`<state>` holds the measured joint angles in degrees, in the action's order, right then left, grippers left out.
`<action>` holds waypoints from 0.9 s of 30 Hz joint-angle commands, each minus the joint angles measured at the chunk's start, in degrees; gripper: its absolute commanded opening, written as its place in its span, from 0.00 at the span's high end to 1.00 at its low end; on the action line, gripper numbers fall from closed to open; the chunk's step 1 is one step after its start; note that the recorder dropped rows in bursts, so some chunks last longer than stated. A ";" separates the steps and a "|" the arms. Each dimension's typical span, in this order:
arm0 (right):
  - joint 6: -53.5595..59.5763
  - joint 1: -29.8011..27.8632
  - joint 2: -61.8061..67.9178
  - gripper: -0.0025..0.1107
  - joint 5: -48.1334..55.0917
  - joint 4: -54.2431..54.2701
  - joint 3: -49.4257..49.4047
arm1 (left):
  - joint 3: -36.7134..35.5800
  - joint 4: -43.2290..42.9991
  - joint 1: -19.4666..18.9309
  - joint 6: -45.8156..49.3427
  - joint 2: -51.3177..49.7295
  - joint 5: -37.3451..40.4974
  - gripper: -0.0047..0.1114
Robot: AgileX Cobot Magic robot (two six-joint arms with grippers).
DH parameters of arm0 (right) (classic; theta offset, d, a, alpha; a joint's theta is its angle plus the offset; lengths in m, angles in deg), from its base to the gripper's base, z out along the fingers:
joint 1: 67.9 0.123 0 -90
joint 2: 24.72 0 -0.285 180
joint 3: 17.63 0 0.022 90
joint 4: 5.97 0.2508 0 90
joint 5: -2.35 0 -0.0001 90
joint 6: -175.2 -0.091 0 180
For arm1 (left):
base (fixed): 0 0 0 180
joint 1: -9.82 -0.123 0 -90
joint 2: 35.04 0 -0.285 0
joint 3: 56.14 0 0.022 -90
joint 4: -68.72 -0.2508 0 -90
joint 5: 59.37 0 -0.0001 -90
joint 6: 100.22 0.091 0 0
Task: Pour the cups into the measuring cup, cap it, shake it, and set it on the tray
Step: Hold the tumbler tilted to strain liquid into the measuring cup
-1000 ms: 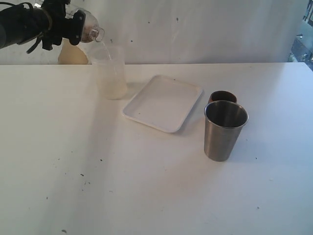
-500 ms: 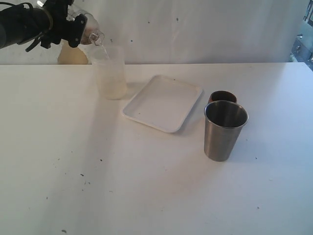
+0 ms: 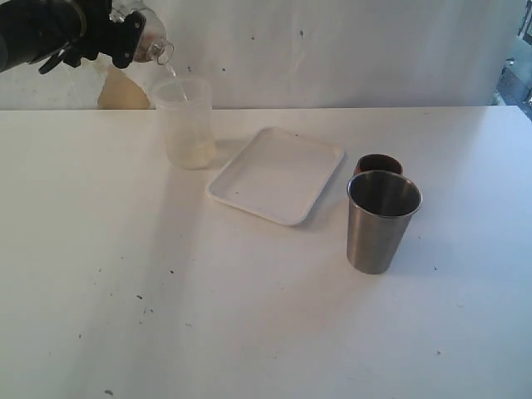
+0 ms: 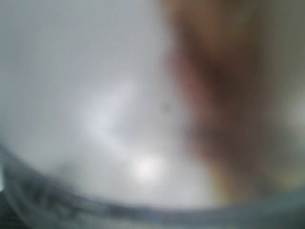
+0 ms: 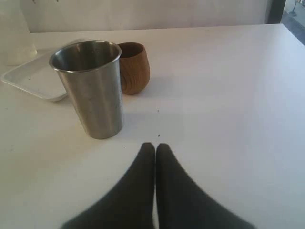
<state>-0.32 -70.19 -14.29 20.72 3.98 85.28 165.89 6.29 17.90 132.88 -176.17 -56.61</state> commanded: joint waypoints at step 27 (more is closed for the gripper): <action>-0.20 0.05 -0.36 0.98 -0.58 -0.31 -0.13 | 3.90 -4.11 0.08 -0.59 0.01 -0.79 0.96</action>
<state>-0.32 -70.19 -14.29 20.72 3.98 85.28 168.44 1.91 17.90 133.09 -176.66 -57.14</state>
